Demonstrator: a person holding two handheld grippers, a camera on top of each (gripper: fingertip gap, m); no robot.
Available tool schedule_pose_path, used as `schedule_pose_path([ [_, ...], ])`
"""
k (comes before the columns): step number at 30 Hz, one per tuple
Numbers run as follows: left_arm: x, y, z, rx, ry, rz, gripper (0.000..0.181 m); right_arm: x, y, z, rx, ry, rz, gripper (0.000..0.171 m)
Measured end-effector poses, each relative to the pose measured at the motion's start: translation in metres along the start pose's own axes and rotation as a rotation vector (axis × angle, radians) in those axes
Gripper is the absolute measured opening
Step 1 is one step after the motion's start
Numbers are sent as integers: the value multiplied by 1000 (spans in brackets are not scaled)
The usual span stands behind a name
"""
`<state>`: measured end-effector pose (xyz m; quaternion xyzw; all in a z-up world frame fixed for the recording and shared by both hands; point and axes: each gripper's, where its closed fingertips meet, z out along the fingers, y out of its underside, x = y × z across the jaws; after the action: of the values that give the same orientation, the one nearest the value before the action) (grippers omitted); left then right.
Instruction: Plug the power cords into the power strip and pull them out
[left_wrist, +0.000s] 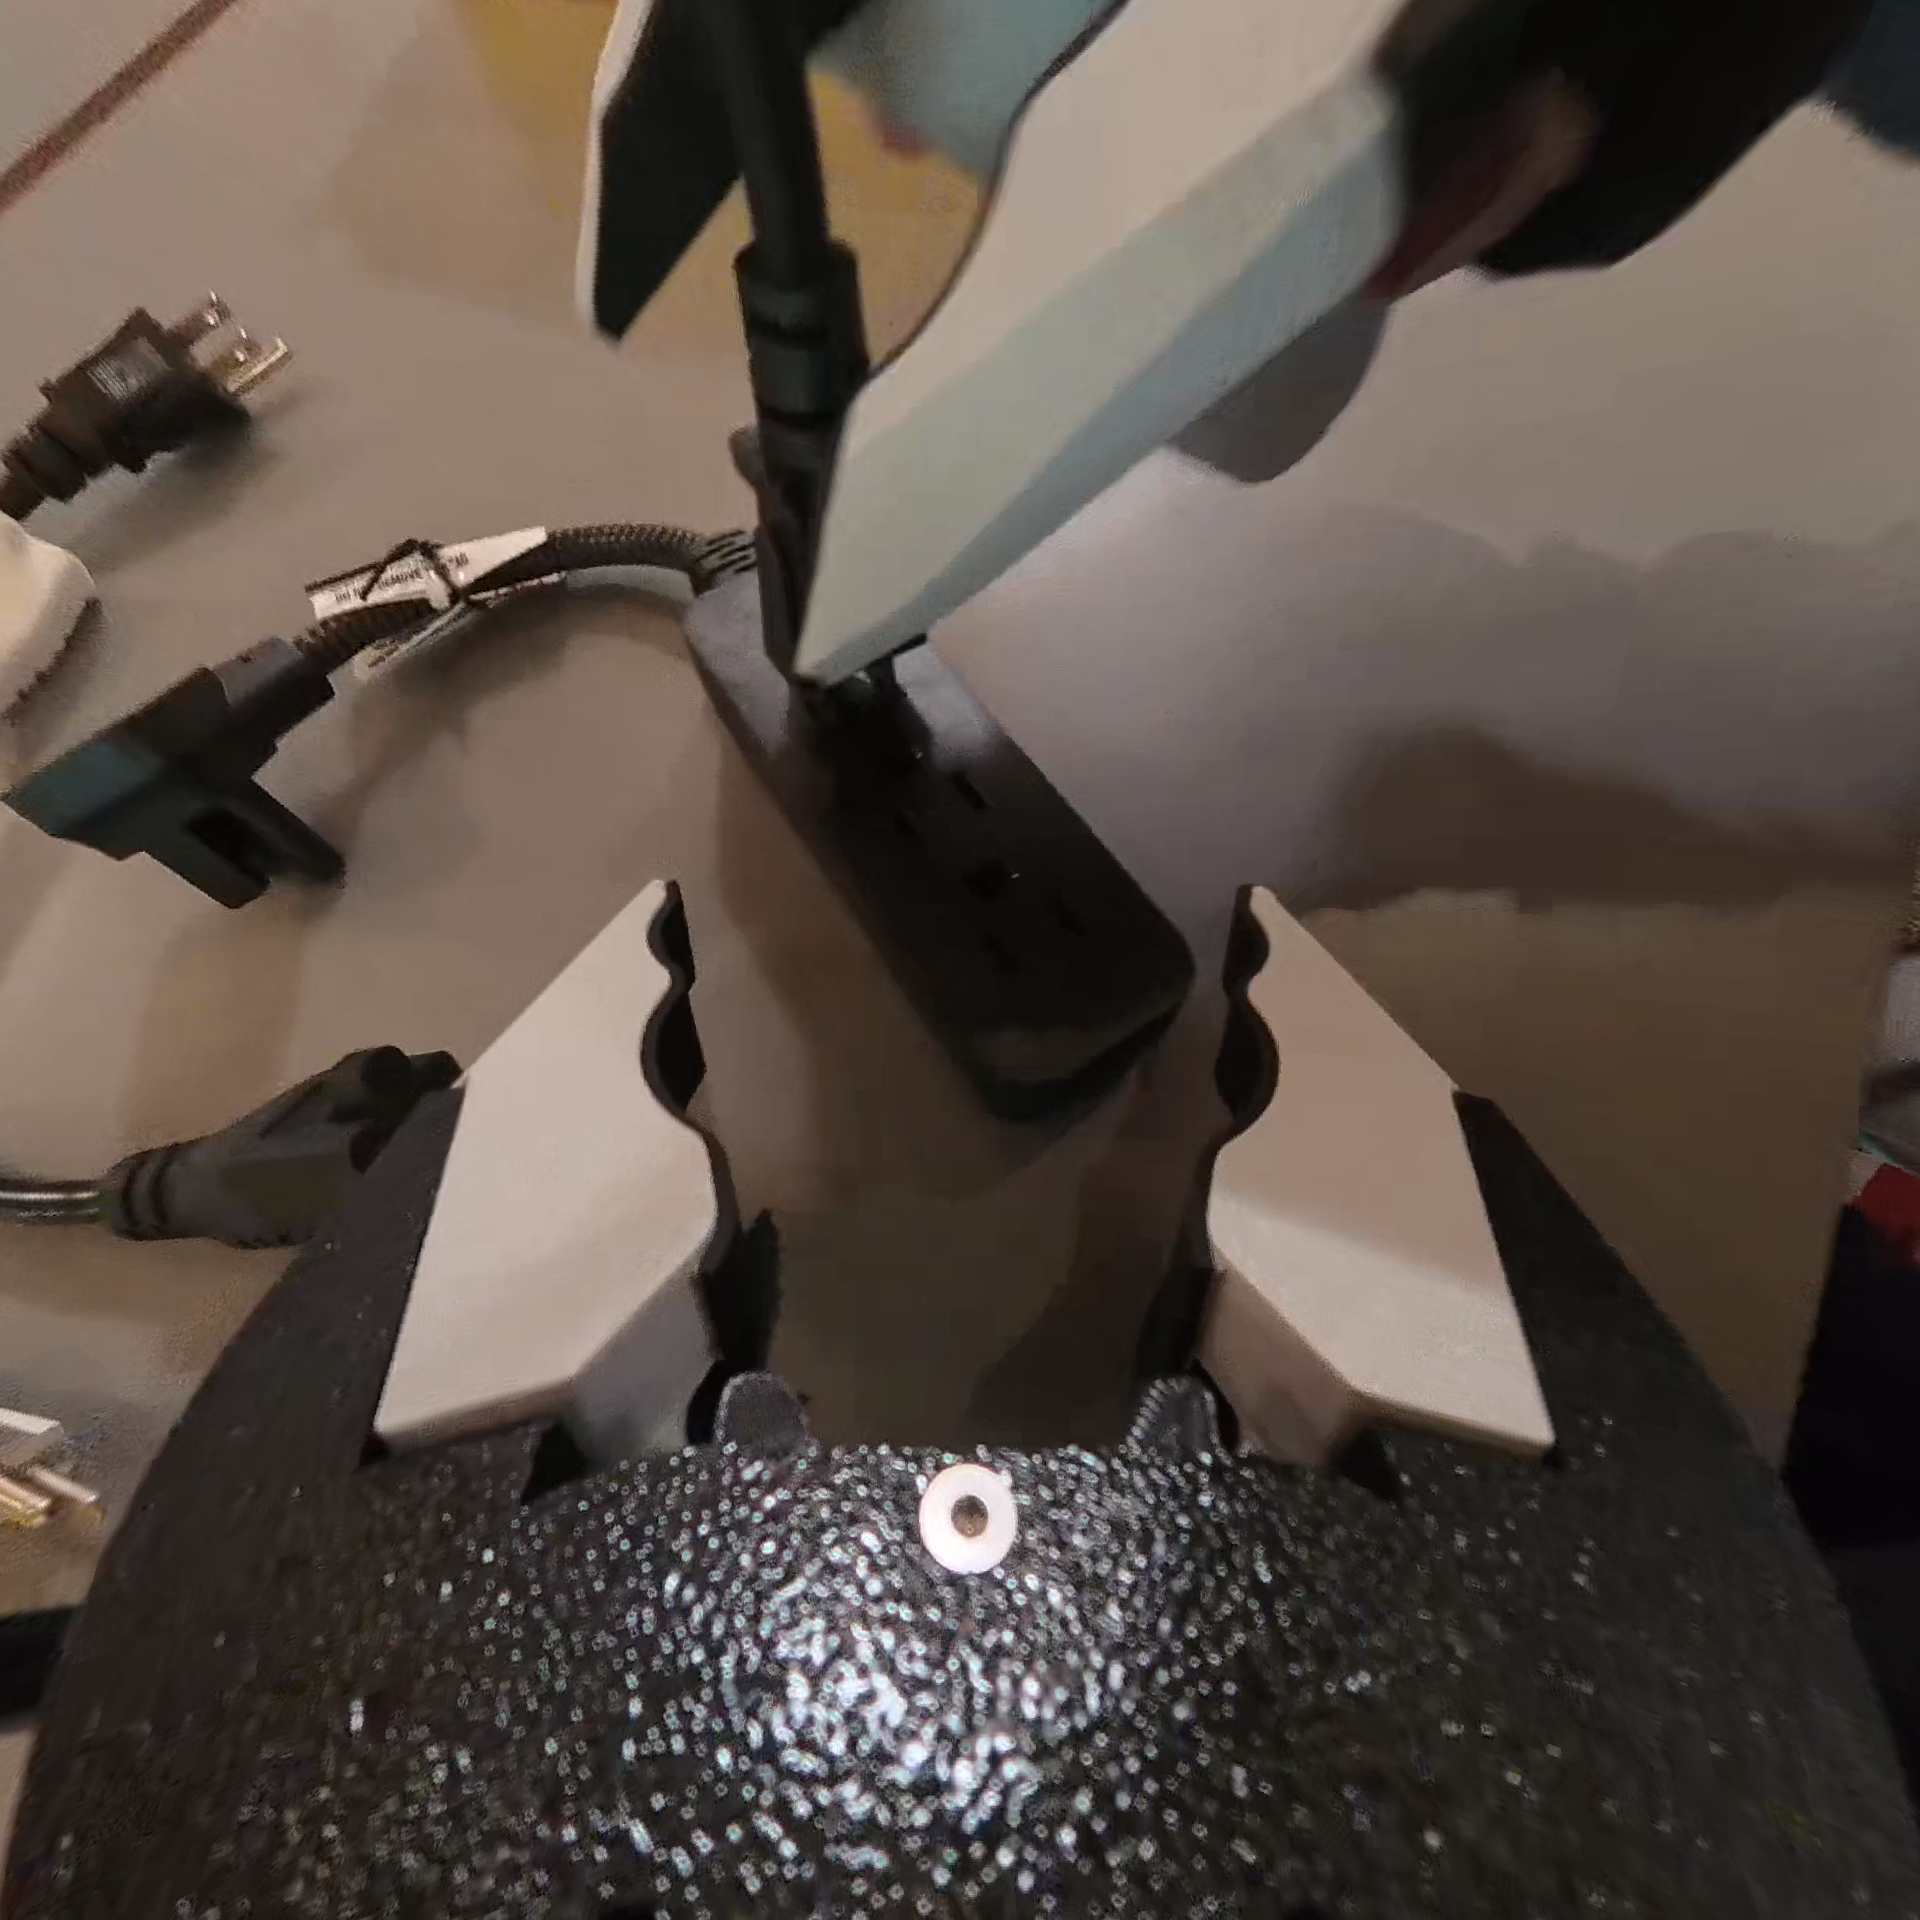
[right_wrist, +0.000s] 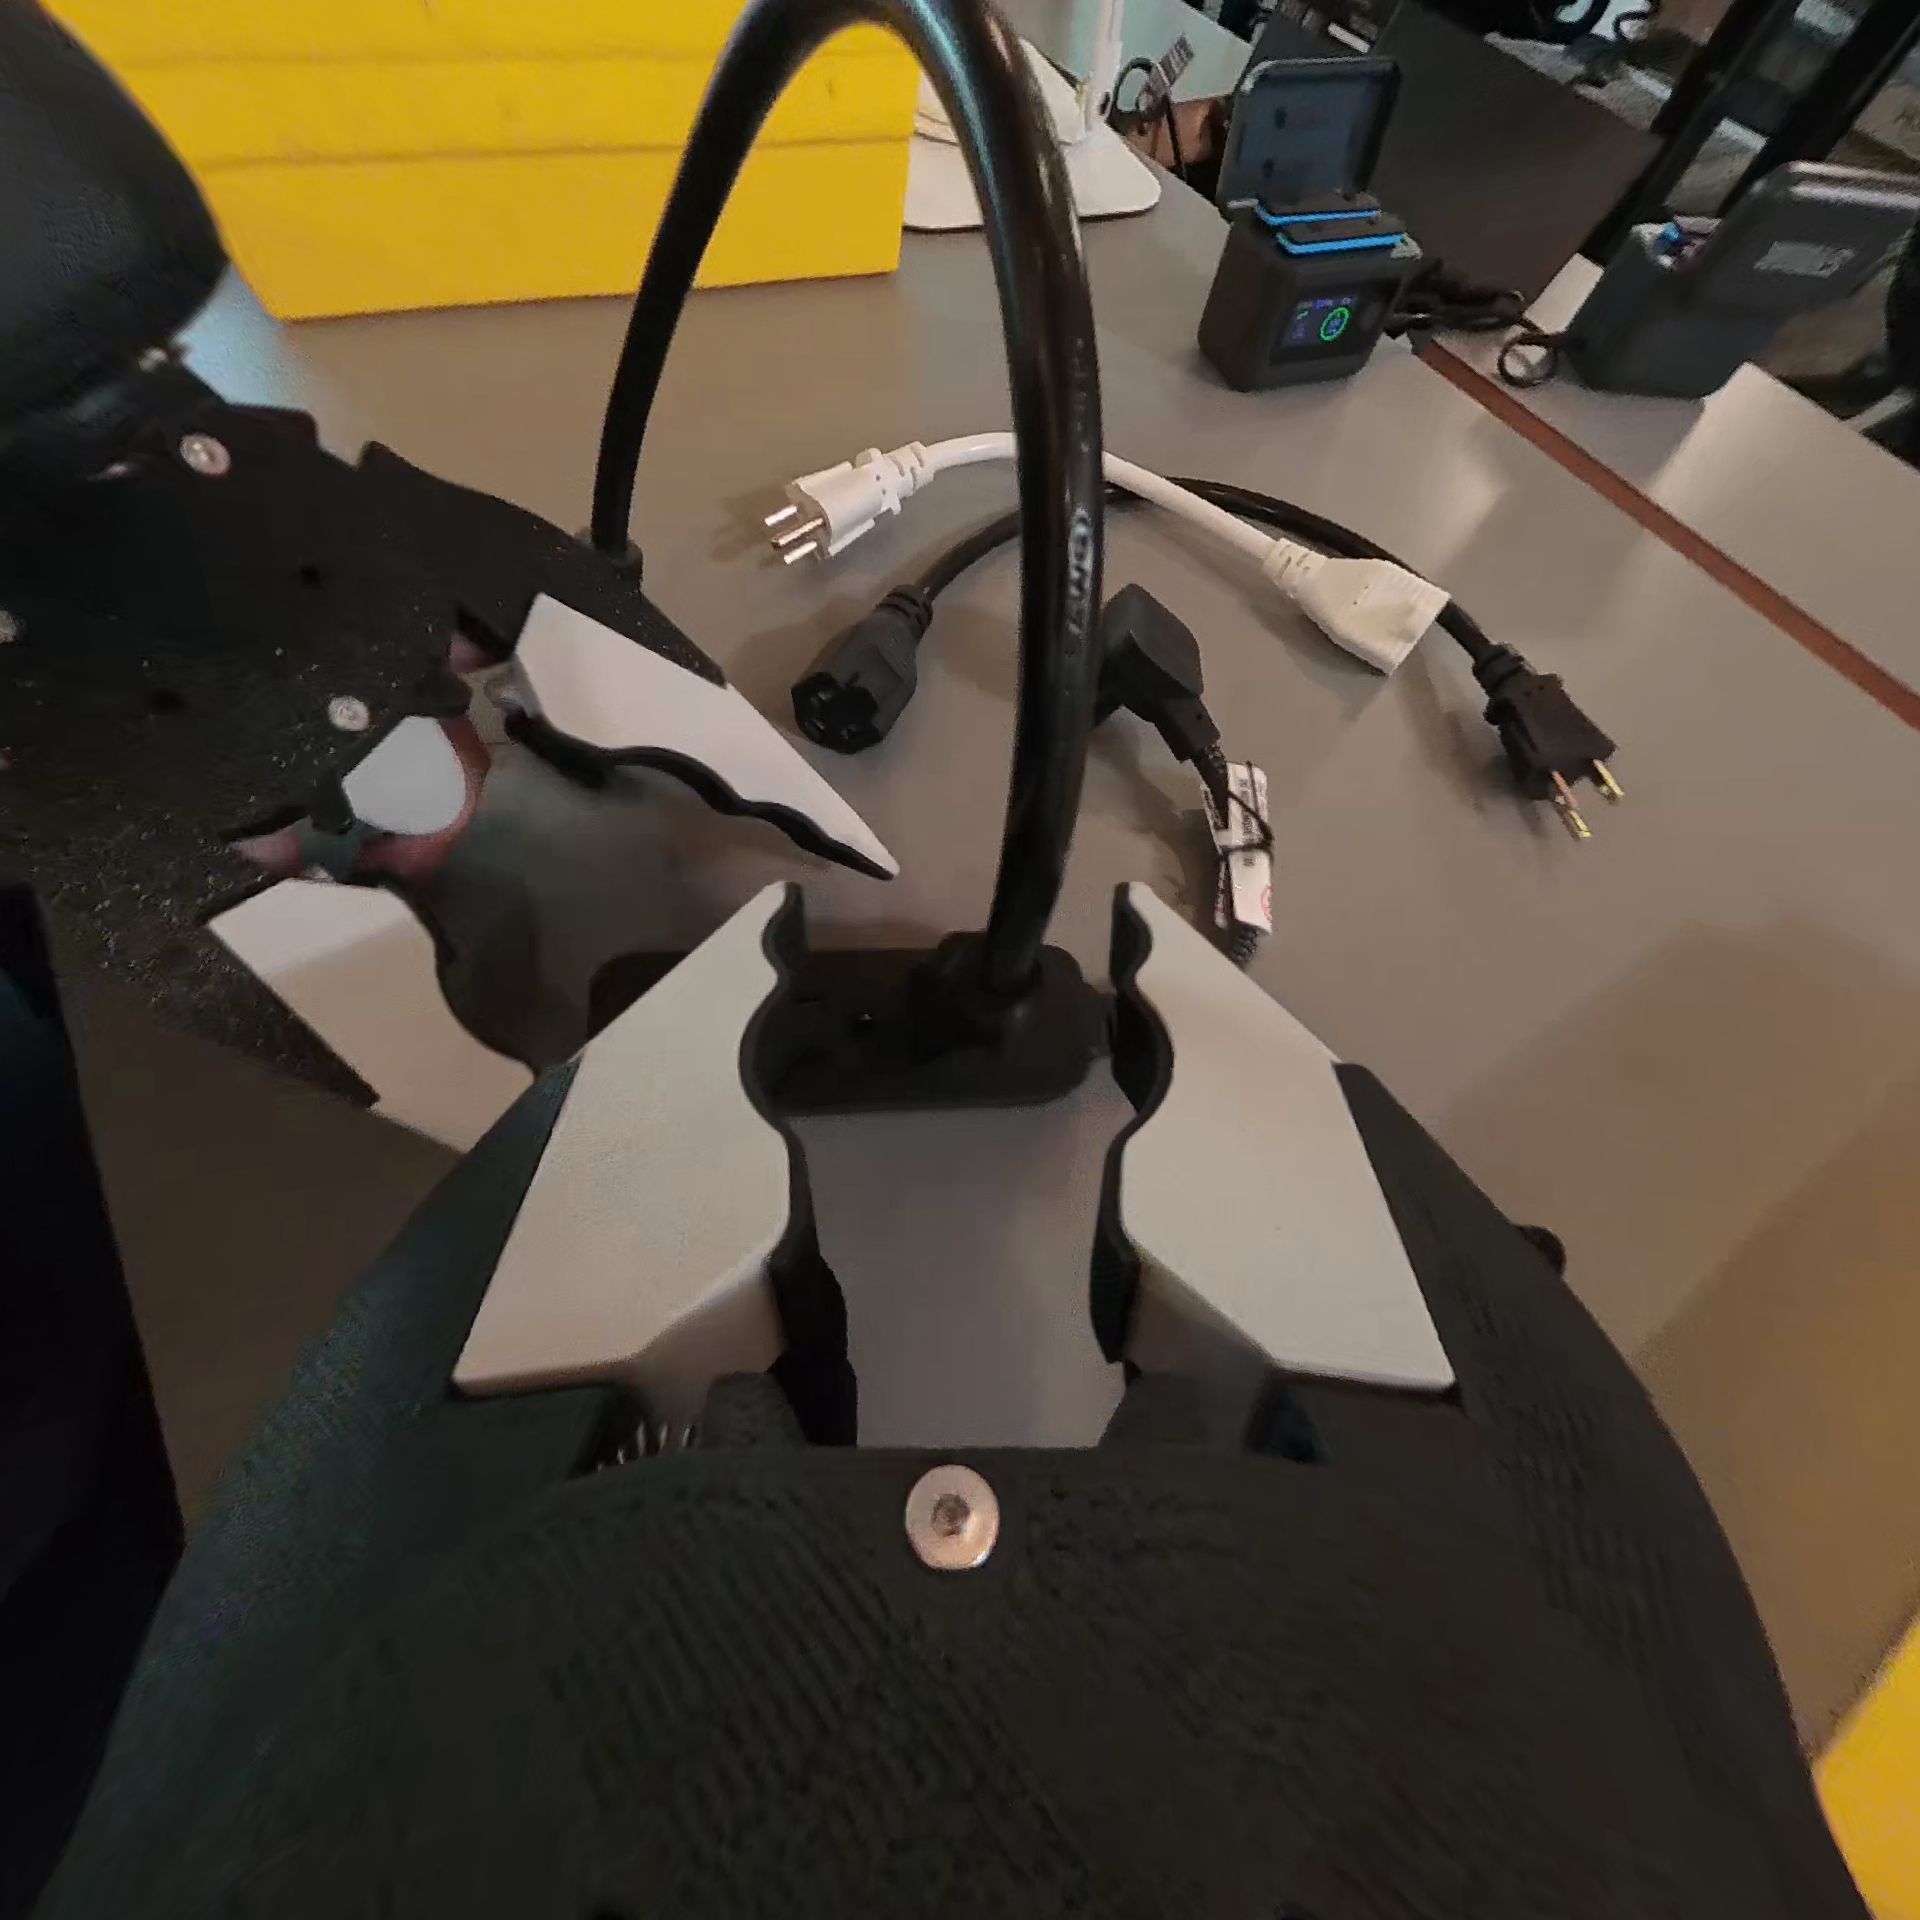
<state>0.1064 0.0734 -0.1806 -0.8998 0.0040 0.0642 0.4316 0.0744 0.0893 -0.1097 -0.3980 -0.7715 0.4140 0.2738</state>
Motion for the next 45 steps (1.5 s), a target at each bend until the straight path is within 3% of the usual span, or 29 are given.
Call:
schedule_pose_path([
  [6, -4, 0, 5, -5, 16, -35, 86, 2, 4, -17, 24, -41, -45, 85],
  [11, -2, 3, 4, -7, 77, -57, 63, 11, -4, -34, 125, -32, -57, 87],
  [18, -10, 9, -3, -18, 129, -8, 54, 12, 9, -38, 93, -51, -80, 88],
  [27, 4, 23, -42, -9, 503, 219, 48, -31, 36, -6, -79, -205, -245, 92],
  [32, 20, 24, -70, 56, 699, 320, 45, -71, 60, 10, -188, -428, -195, 87],
  [35, 14, 13, -79, 133, 726, 267, 44, -93, 61, 8, -182, -568, -167, 48],
  [37, 8, 2, -85, 209, 741, 181, 43, -94, 52, 9, -121, -580, -131, 46],
  [39, 1, -12, -91, 295, 755, 74, 44, -92, 40, 8, -50, -604, -61, 45],
  [41, -10, -25, -95, 367, 753, -48, 74, -88, 33, 5, 24, -619, -20, 44],
  [45, -18, -38, -99, 489, 749, -128, 103, -81, 16, -2, 161, -654, 61, 44],
])
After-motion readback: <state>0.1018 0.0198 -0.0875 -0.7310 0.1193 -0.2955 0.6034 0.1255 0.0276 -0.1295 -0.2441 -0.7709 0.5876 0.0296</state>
